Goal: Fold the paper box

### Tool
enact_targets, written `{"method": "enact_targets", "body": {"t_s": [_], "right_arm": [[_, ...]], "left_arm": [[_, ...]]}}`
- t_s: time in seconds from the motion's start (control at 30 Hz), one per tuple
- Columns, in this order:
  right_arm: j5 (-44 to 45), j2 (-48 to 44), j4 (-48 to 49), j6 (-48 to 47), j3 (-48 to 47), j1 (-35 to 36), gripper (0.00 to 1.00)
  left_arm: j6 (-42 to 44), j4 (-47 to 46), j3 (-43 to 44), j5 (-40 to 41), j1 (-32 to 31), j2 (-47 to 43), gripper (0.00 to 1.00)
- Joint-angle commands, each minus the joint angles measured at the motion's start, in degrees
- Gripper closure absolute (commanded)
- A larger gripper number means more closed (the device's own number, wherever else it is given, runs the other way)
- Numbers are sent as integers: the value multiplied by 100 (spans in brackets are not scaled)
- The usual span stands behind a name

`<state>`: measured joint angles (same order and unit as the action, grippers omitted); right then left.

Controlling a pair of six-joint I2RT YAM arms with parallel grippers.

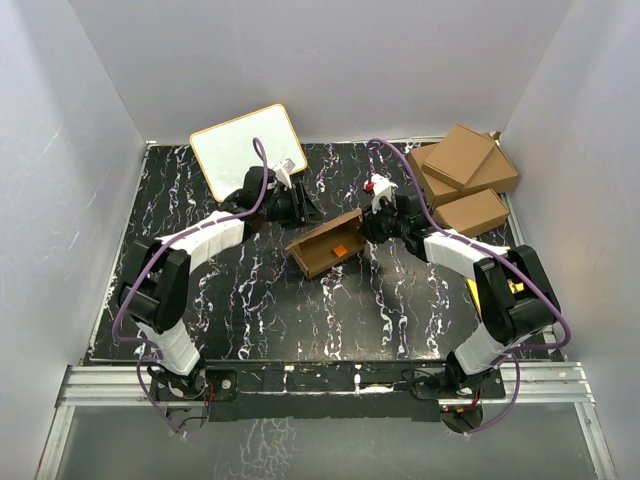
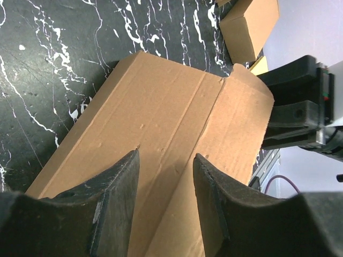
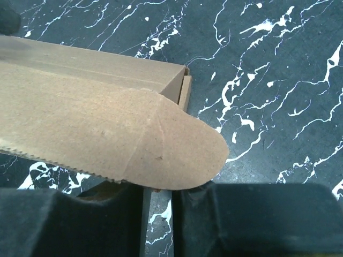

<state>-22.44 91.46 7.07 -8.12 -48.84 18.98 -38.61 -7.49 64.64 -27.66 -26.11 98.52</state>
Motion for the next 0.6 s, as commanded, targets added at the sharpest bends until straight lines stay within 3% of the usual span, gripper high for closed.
{"method": "enact_targets", "body": {"t_s": [0.0,0.3,0.57], "right_arm": [[-200,-381,127,-165,102,-61,74],[-778,-635,-578,-826,88,-332,58],[-1875,-693,-2089,-1924,-225,-1135,57]], "left_arm": [[-19,-52,-57,-125,-74,7,58],[40,29,-44,-64,-113,50,58],[78,80,-39,-38,-139,71,58]]}}
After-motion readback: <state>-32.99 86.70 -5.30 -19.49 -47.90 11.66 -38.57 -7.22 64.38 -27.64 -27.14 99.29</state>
